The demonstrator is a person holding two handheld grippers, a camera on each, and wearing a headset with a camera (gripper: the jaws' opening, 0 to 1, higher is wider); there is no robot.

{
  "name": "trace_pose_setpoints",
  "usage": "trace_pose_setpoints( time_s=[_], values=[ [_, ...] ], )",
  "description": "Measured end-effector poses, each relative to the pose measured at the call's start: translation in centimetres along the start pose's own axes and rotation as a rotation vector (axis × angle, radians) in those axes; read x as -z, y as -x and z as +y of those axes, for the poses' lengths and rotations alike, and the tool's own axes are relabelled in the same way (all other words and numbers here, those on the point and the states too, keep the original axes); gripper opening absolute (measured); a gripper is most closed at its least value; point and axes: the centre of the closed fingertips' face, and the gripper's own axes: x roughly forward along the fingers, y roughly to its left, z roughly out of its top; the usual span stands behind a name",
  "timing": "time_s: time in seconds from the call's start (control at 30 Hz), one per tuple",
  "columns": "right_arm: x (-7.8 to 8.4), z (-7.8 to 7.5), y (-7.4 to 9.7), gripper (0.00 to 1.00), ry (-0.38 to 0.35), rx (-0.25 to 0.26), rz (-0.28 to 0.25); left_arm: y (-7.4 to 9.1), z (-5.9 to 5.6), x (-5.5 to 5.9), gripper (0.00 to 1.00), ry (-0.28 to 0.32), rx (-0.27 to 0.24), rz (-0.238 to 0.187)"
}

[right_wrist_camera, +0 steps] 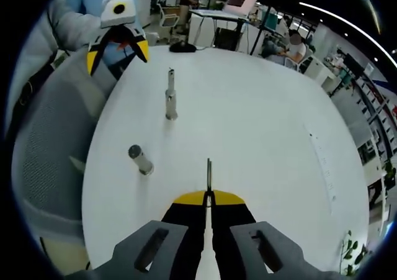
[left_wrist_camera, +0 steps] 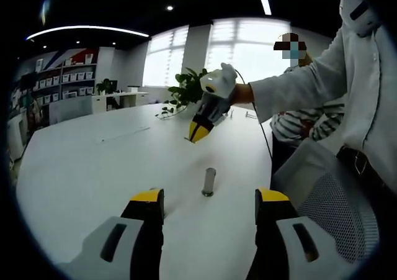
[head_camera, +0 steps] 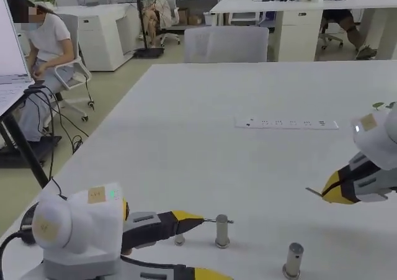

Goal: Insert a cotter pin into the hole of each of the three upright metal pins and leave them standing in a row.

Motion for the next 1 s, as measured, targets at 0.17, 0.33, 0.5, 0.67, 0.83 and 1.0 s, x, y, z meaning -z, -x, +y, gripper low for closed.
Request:
trace_pose_setpoints(
  time_s=[0.17,0.33,0.5,0.67,0.83,1.0],
  values=[
    [-1.2,1.4,0.6,0.03,0.032,0.004,-0.011,-0.5,-0.4,-0.2,0.58,-0.004,0.012,-0.001],
    [-2.5,2.6,1.2,0.03,0.054,0.011,-0.033,-0.9,-0.7,-0.4,0.57,-0.007,0.021,-0.004],
    [-3.6,3.5,1.6,0.03,0.078,0.024,-0.054,-1.4,-0.9,-0.6,0.57,-0.01,0.026,-0.002],
    [-4.5,4.1,1.7,0.03,0.103,0.05,-0.064,-2.1,-0.8,-0.9,0.55,-0.004,0.018,-0.005],
    [-5.0,4.6,1.5,0.03,0.132,0.075,-0.064,-2.9,-0.6,-1.4,0.54,-0.005,0.015,-0.004],
    [-5.7,4.7,1.5,0.03,0.168,0.109,-0.065,-3.9,-0.3,-2.1,0.52,0.005,0.013,-0.017]
  ],
)
